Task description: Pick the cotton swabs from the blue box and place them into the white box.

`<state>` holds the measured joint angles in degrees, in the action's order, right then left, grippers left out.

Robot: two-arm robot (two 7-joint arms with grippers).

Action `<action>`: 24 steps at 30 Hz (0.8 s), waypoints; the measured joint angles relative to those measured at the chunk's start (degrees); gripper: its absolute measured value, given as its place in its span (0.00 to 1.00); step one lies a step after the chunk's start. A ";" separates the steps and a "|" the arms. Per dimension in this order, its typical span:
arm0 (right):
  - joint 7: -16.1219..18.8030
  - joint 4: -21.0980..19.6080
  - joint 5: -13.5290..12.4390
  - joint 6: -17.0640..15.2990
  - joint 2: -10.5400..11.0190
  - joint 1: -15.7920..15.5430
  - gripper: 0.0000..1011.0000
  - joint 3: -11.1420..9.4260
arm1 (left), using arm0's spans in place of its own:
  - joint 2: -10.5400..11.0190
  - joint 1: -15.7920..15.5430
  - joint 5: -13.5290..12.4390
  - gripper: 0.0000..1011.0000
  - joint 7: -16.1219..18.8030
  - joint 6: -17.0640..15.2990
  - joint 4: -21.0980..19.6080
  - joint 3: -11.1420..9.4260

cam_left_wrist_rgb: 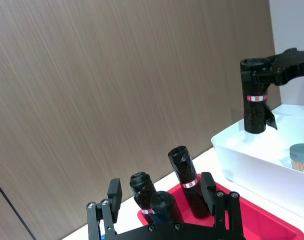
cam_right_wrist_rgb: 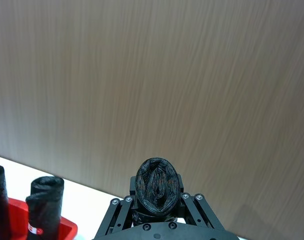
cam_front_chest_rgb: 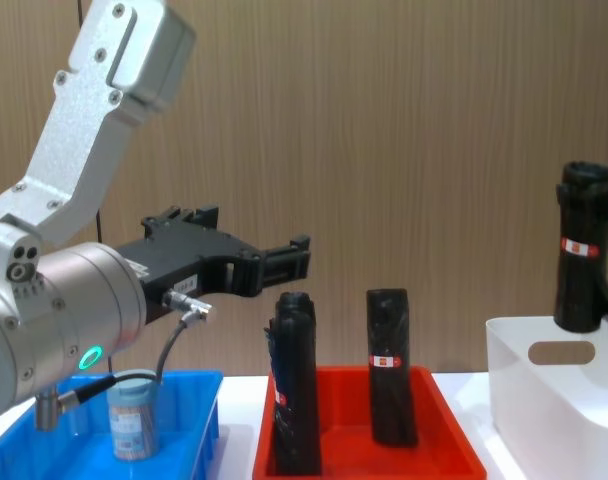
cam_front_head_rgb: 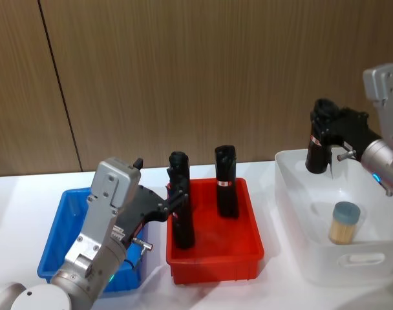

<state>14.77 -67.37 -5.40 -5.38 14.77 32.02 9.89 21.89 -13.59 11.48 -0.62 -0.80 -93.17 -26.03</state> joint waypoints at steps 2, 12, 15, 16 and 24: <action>-0.03 1.40 0.13 0.23 -0.09 0.37 0.35 -0.01 | 0.00 0.00 0.00 0.99 0.00 0.00 0.00 0.00; -0.20 7.46 0.31 1.29 -0.60 1.74 0.35 0.29 | 0.00 0.00 0.00 0.99 0.00 0.00 0.00 0.00; -0.24 9.14 0.42 1.61 -0.75 2.15 0.35 0.40 | 0.00 0.00 0.00 0.99 0.00 0.00 0.00 0.00; -0.24 9.65 0.45 1.68 -0.80 2.26 0.35 0.42 | 0.00 0.00 0.00 0.99 0.00 0.00 0.00 0.00; -0.18 12.69 0.52 2.41 -1.04 3.01 0.47 0.49 | 0.00 0.00 0.00 0.99 0.00 0.00 0.00 0.00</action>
<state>14.60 -54.69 -4.88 -2.97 13.73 35.03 10.38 21.90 -13.59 11.48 -0.63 -0.80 -93.17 -26.03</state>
